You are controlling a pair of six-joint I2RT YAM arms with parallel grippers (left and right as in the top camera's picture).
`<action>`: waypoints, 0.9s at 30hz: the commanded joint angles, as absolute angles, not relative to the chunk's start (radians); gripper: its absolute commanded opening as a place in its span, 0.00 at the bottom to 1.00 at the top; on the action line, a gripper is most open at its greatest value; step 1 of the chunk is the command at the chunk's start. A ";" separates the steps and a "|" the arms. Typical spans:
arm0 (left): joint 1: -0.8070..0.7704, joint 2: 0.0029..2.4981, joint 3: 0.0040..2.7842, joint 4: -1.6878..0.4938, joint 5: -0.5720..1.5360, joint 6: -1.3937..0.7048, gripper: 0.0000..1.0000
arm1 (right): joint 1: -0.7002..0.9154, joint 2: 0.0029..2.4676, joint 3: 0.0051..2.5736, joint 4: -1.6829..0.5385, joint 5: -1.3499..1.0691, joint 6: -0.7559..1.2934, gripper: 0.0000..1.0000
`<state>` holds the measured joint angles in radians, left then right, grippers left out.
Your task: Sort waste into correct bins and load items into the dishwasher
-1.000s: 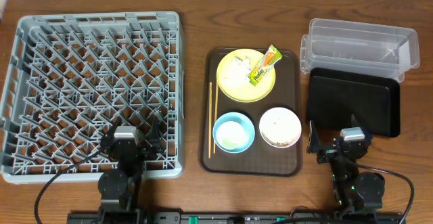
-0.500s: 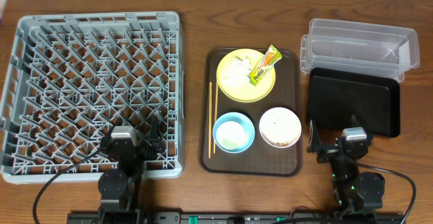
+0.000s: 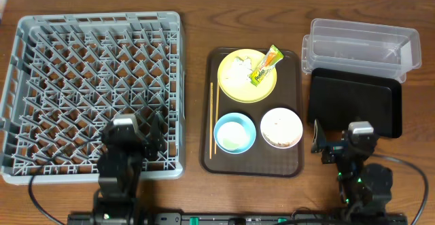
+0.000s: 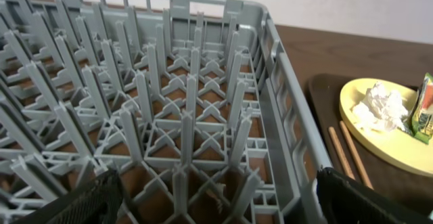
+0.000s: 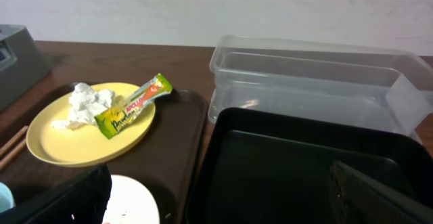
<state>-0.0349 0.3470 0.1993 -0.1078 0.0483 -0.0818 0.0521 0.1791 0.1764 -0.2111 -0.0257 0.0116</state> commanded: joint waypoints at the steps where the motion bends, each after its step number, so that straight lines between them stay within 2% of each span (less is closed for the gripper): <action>1: -0.039 0.464 0.322 -0.147 0.040 -0.086 0.93 | 0.059 0.278 0.279 -0.229 -0.015 0.026 0.99; 9: -0.039 0.760 0.643 -0.436 0.040 -0.087 0.94 | 0.059 0.630 0.598 -0.395 -0.031 0.013 0.99; 15: -0.039 0.926 0.886 -0.719 0.041 -0.088 0.94 | 0.059 0.920 0.884 -0.621 -0.193 -0.086 0.99; 20: -0.039 0.986 0.960 -0.800 0.044 -0.088 0.94 | 0.059 1.135 1.134 -0.816 -0.248 -0.093 0.99; 22: -0.039 0.986 0.960 -0.801 0.045 -0.088 0.93 | 0.059 1.184 1.193 -0.830 -0.344 -0.073 0.99; 27: -0.039 0.986 0.960 -0.799 0.067 -0.088 0.94 | 0.084 1.239 1.204 -0.654 -0.467 -0.008 0.99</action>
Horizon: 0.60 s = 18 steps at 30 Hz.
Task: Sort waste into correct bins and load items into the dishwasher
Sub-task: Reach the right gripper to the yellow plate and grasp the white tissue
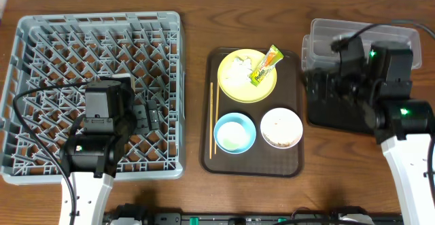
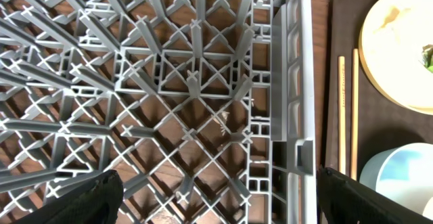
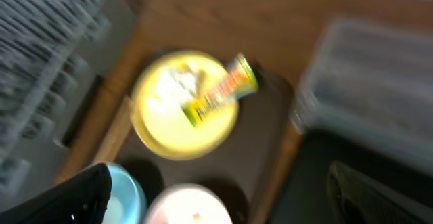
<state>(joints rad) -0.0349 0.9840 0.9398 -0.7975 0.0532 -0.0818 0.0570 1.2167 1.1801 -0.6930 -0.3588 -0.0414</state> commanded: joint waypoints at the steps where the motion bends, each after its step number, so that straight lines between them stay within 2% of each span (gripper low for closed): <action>1: -0.039 0.986 0.960 -0.799 0.067 -0.088 0.94 | 0.101 1.250 1.203 -0.627 -0.443 -0.007 0.99; 10: -0.039 0.986 0.960 -0.794 0.067 -0.088 0.93 | 0.388 1.441 1.203 -0.415 -0.096 -0.006 0.99; 11: -0.039 0.986 0.960 -0.791 0.067 -0.088 0.94 | 0.414 1.471 1.203 -0.390 -0.073 -0.008 0.96; 14: -0.039 0.986 0.960 -0.784 0.067 -0.088 0.94 | 0.468 1.568 1.203 -0.307 -0.011 0.006 0.77; 15: -0.039 0.986 0.960 -0.784 0.067 -0.088 0.94 | 0.482 1.604 1.203 -0.275 0.022 0.030 0.75; 18: -0.039 0.986 0.960 -0.785 0.067 -0.088 0.94 | 0.505 1.692 1.203 -0.201 0.105 0.095 0.79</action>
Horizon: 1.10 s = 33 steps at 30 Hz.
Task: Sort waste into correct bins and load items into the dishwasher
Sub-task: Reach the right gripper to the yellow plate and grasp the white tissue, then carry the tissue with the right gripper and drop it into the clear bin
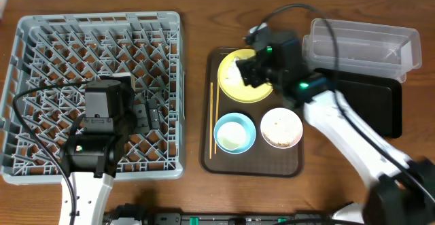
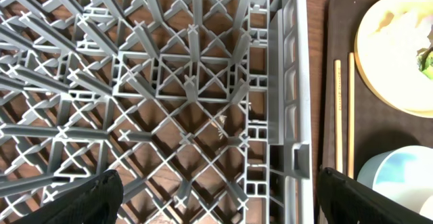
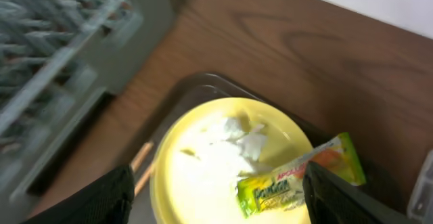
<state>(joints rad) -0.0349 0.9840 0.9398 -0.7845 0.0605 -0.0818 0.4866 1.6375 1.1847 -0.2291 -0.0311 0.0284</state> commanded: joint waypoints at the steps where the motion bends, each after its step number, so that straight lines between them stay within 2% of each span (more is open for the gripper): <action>1: -0.039 0.986 0.960 -0.785 0.067 -0.088 0.94 | 0.509 1.721 1.203 -0.179 0.117 0.110 0.80; 10: -0.039 0.986 0.960 -0.785 0.067 -0.088 0.94 | 0.512 1.953 1.203 -0.047 0.101 0.172 0.85; 17: -0.039 0.986 0.960 -0.788 0.067 -0.088 0.93 | 0.517 2.055 1.203 0.075 0.097 0.187 0.82; 20: -0.039 0.986 0.960 -0.794 0.067 -0.088 0.93 | 0.518 2.081 1.203 0.075 0.097 0.187 0.70; 24: -0.039 0.986 0.960 -0.792 0.067 -0.088 0.94 | 0.525 2.070 1.205 0.071 0.096 0.187 0.29; 27: -0.039 0.986 0.960 -0.793 0.067 -0.088 0.93 | 0.527 2.027 1.210 0.075 0.097 0.187 0.14; 29: -0.039 0.986 0.960 -0.792 0.067 -0.088 0.94 | 0.526 1.967 1.211 0.074 0.098 0.186 0.12; 33: -0.039 0.986 0.960 -0.792 0.066 -0.088 0.94 | 0.501 1.814 1.211 0.040 0.101 0.186 0.21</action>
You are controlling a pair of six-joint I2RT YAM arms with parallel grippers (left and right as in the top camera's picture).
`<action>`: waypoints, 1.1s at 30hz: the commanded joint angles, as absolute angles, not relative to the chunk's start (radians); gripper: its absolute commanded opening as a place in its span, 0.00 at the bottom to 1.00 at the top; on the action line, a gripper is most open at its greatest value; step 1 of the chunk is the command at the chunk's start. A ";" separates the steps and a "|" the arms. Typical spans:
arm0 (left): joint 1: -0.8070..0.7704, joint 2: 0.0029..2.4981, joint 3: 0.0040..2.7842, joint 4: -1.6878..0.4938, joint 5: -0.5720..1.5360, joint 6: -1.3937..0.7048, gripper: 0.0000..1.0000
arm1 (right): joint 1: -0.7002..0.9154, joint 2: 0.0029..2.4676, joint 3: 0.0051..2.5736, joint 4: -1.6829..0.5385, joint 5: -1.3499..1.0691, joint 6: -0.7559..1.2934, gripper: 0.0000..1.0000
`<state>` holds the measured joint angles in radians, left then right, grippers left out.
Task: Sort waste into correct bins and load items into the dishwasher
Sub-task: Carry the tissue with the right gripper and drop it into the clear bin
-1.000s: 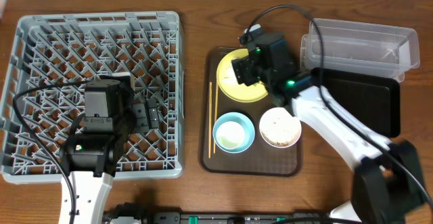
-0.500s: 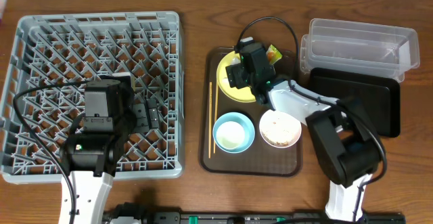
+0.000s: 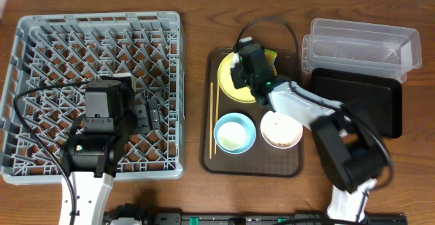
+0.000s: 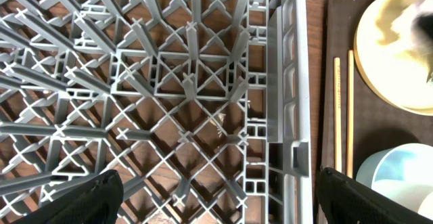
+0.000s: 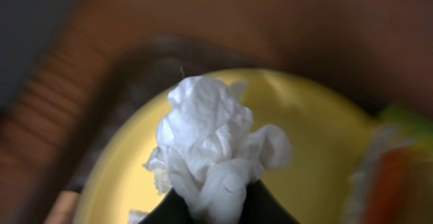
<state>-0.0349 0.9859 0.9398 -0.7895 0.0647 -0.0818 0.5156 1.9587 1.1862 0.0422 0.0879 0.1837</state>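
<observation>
My right gripper is shut on the crumpled white tissue over the yellow plate. Whether the tissue is off the plate, I cannot tell. The overhead view shows this gripper over the plate at the back of the brown tray. The green-and-orange snack wrapper lies on the plate's right side. A blue bowl, a white bowl and chopsticks also lie on the tray. My left gripper hangs open over the grey dish rack.
A clear plastic bin stands at the back right, with a black bin in front of it. The dish rack takes up the left of the table. Its right wall runs beside the tray.
My right gripper was open above the yellow plate. Now it is down close to the plate and shut on the white tissue. The left arm has not moved.
Both arms were low at the table's front edge. Then the left gripper hung open over the rack and the right arm was above the bins. The right gripper then stood open over the yellow plate, and now it grips the tissue there.
</observation>
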 commanded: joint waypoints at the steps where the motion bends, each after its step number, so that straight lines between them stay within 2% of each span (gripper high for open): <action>1: -0.039 0.986 0.960 -0.792 0.067 -0.088 0.93 | 0.489 1.773 1.211 0.022 0.101 0.186 0.24; 8: -0.039 0.986 0.960 -0.793 0.067 -0.088 0.93 | 0.311 1.578 1.211 -0.159 0.126 0.187 0.24; 16: -0.039 0.986 0.960 -0.793 0.067 -0.088 0.93 | 0.066 1.591 1.210 -0.284 0.155 0.186 0.27; 17: -0.039 0.986 0.960 -0.793 0.067 -0.088 0.93 | 0.044 1.595 1.210 -0.285 0.154 0.186 0.30; 19: -0.039 0.986 0.960 -0.794 0.067 -0.088 0.93 | 0.005 1.597 1.210 -0.276 0.154 0.186 0.45; 24: -0.039 0.986 0.960 -0.794 0.067 -0.088 0.93 | -0.031 1.595 1.210 -0.204 0.149 0.186 0.97; 28: -0.039 0.986 0.960 -0.796 0.067 -0.088 0.93 | -0.031 1.595 1.210 -0.204 0.117 0.186 0.99; 33: -0.039 0.986 0.960 -0.796 0.067 -0.088 0.93 | -0.015 1.595 1.210 -0.213 -0.231 0.207 0.99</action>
